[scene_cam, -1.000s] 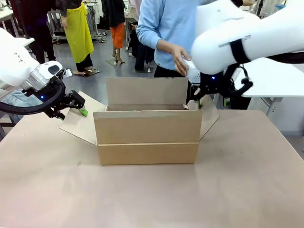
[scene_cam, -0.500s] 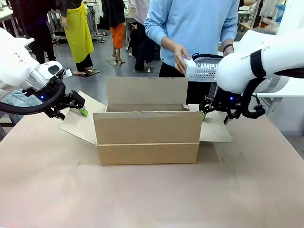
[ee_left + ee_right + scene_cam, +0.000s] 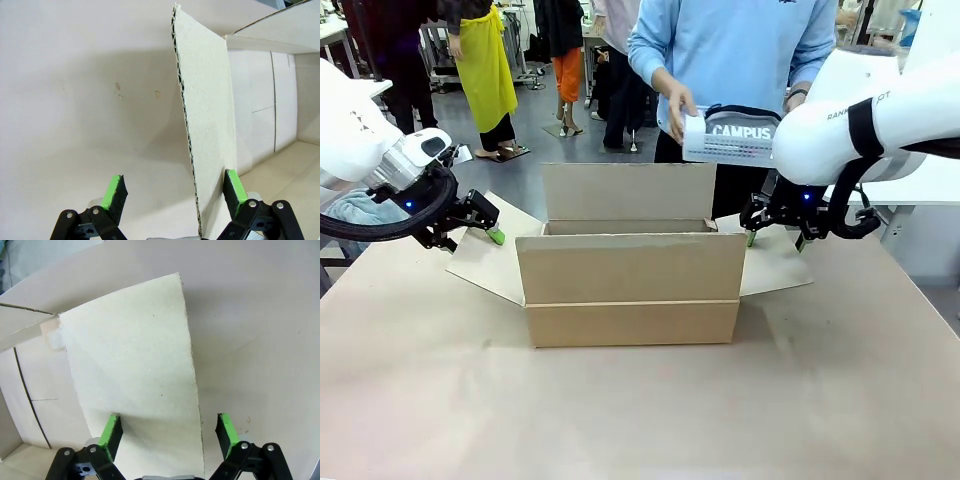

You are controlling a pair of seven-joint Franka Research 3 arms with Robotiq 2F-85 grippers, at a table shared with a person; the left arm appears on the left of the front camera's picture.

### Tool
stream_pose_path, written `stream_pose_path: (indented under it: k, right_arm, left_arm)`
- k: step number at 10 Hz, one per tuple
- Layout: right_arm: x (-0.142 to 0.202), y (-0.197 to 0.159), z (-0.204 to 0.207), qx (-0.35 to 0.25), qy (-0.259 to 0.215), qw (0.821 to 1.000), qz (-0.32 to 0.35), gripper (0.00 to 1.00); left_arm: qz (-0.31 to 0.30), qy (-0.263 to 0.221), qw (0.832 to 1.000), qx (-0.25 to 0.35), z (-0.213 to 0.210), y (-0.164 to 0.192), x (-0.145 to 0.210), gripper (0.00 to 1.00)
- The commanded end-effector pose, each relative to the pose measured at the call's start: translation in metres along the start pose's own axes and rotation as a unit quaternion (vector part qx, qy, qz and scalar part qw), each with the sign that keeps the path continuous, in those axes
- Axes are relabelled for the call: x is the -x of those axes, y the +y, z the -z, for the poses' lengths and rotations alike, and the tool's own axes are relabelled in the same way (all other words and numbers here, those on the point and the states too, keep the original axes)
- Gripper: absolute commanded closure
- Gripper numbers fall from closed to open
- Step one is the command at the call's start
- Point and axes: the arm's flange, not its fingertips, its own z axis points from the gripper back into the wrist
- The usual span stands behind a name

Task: Pack the gift set into the box.
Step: Lift both hands away from the flaps of the Package Box.

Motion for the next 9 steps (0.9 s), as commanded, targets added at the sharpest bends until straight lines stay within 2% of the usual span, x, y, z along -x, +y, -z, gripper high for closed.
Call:
stream_pose_path:
  k: [1,9]
  right_arm:
    - [0.0003,0.0034,-0.0020,0.012,-0.001,1.000,0.009,0.00]
    - [0.0003,0.0034,-0.0020,0.012,-0.001,1.000,0.009,0.00]
  left_arm:
    - [-0.003,0.000,1.000,-0.008,-0.0009,0.0003,0.0026,0.00]
    - [-0.003,0.000,1.000,-0.008,-0.0009,0.0003,0.0026,0.00]
